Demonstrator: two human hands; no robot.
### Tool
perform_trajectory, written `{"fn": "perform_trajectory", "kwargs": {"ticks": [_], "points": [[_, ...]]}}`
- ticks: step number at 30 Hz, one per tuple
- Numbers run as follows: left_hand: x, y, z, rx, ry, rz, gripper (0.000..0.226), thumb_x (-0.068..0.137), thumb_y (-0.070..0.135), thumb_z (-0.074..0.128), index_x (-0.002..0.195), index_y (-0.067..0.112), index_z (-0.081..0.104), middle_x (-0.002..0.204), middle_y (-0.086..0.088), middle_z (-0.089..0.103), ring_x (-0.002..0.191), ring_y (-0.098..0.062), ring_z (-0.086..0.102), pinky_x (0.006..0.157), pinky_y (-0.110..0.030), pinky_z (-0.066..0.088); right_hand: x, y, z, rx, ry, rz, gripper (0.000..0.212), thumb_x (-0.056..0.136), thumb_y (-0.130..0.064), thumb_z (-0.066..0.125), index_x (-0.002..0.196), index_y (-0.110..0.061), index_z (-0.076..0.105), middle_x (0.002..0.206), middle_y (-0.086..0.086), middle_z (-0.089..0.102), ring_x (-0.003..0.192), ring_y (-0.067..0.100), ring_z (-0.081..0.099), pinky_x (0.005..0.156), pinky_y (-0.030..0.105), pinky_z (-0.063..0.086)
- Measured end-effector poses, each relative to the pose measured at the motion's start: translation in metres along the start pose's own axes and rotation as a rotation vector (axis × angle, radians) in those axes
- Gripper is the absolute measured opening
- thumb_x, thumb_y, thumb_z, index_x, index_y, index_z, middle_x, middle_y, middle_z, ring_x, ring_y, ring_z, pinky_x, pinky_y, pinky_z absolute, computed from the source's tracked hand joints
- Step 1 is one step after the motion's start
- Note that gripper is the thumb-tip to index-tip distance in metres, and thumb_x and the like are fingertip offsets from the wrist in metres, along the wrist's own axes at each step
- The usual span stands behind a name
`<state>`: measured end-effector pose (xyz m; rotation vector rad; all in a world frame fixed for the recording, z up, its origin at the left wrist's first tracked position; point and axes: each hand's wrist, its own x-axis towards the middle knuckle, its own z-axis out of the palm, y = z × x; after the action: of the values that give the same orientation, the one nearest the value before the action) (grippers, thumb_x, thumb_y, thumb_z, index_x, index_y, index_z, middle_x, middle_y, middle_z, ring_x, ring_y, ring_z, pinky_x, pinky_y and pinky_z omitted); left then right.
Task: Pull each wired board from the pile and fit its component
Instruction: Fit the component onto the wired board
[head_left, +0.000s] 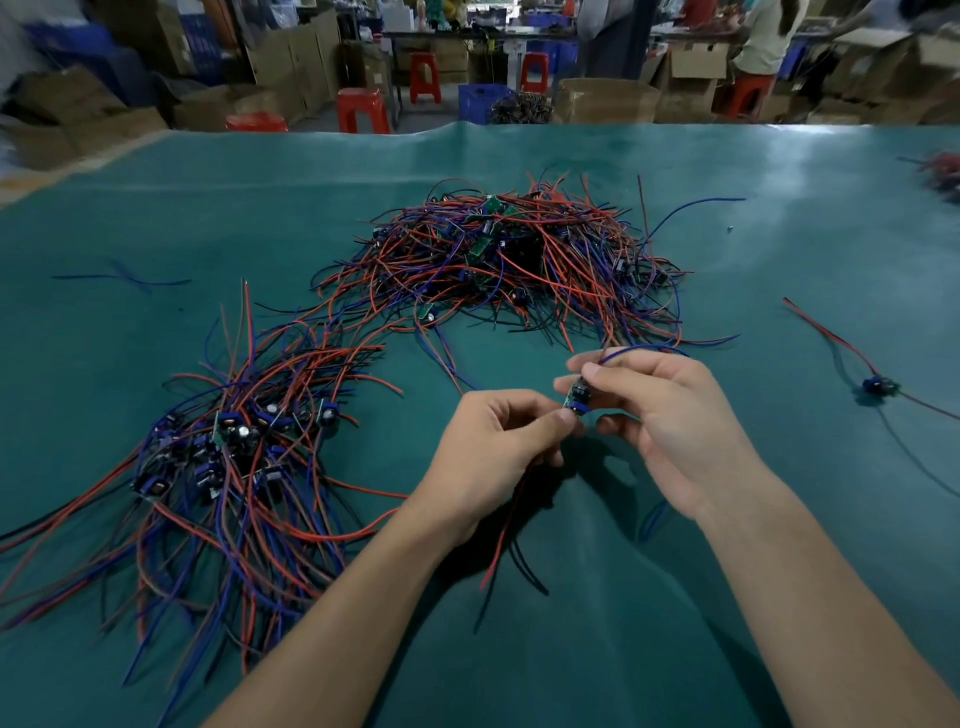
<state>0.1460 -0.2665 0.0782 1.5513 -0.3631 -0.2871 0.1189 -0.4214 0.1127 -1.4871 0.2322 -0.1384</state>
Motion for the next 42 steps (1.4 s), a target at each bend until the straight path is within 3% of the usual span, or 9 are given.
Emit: {"fn": "perform_trajectory", "kwargs": {"ticks": [8,17,22,26,29,31,33,37,42], "points": [[0.002,-0.004,0.002,0.036,-0.008,0.009,0.018,0.093,0.011,0.071,0.076,0.015,0.078,0.048,0.007,0.056,0.049,-0.007,0.047,0.050,-0.018,0.036,0.006,0.004,-0.008,-0.245,0.154,-0.120,0.019,0.099,-0.001,0.056,0.093,-0.016,0.067,0.078,-0.003,0.078,0.074,0.008,0.070,0.067,0.029,0.046],[0.003,-0.006,0.001,0.066,0.014,0.015,0.018,0.093,0.014,0.071,0.077,0.013,0.078,0.049,0.005,0.057,0.053,-0.012,0.047,0.052,-0.022,0.035,0.014,0.002,-0.024,-0.027,0.223,-0.172,0.026,0.096,0.011,0.054,0.089,-0.014,0.057,0.075,0.004,0.077,0.066,0.011,0.066,0.057,0.021,0.052],[0.002,-0.004,0.001,0.081,-0.011,0.018,0.019,0.094,0.013,0.068,0.078,0.014,0.078,0.050,0.005,0.057,0.053,-0.011,0.048,0.053,-0.019,0.035,0.018,-0.003,-0.044,0.162,0.464,-0.264,0.021,0.095,0.011,0.055,0.093,-0.009,0.060,0.073,0.005,0.074,0.064,0.011,0.068,0.069,0.020,0.057],[0.004,-0.006,0.000,-0.029,0.129,0.037,0.020,0.096,0.013,0.066,0.079,0.010,0.077,0.052,0.005,0.059,0.056,-0.012,0.048,0.053,-0.018,0.037,0.022,-0.002,-0.054,0.227,0.739,-0.207,0.007,0.098,-0.005,0.062,0.099,0.002,0.064,0.088,0.015,0.070,0.079,0.019,0.076,0.077,0.024,0.061],[0.004,-0.005,0.001,-0.129,0.176,0.058,0.019,0.098,0.012,0.065,0.082,0.011,0.075,0.055,0.003,0.060,0.053,-0.009,0.050,0.051,-0.018,0.042,0.016,0.009,-0.022,-0.046,0.526,-0.166,0.023,0.097,-0.026,0.065,0.080,-0.012,0.070,0.084,0.016,0.076,0.071,0.023,0.075,0.059,0.027,0.059],[0.004,-0.005,0.002,-0.139,0.157,0.072,0.021,0.098,0.011,0.064,0.079,0.014,0.074,0.056,0.003,0.061,0.051,-0.006,0.050,0.050,-0.021,0.043,0.007,0.015,0.006,-0.239,0.284,-0.206,0.029,0.087,-0.044,0.071,0.081,-0.017,0.076,0.080,0.003,0.078,0.073,0.017,0.076,0.062,0.030,0.059],[0.004,-0.005,0.001,-0.127,0.128,0.098,0.025,0.098,0.008,0.063,0.075,0.013,0.072,0.058,0.002,0.060,0.052,-0.006,0.048,0.053,-0.020,0.040,0.002,0.019,0.023,-0.377,0.165,-0.303,0.022,0.080,-0.044,0.077,0.086,-0.023,0.078,0.081,-0.009,0.078,0.076,0.009,0.075,0.073,0.033,0.060],[0.003,-0.003,0.001,-0.115,0.048,0.094,0.021,0.097,0.010,0.066,0.078,0.013,0.074,0.057,0.003,0.063,0.053,-0.003,0.051,0.053,-0.014,0.040,0.008,0.004,0.016,-0.390,0.216,-0.477,0.009,0.084,-0.019,0.081,0.090,-0.024,0.076,0.082,-0.011,0.078,0.074,0.003,0.072,0.079,0.037,0.061],[0.002,-0.004,0.003,-0.034,-0.006,0.138,0.014,0.094,0.012,0.069,0.085,0.008,0.078,0.071,0.000,0.070,0.070,-0.009,0.058,0.072,-0.021,0.046,0.014,-0.075,0.027,-0.303,0.310,-0.693,0.001,0.085,-0.028,0.075,0.084,-0.028,0.074,0.080,-0.002,0.077,0.074,0.020,0.073,0.074,0.049,0.060]]}}
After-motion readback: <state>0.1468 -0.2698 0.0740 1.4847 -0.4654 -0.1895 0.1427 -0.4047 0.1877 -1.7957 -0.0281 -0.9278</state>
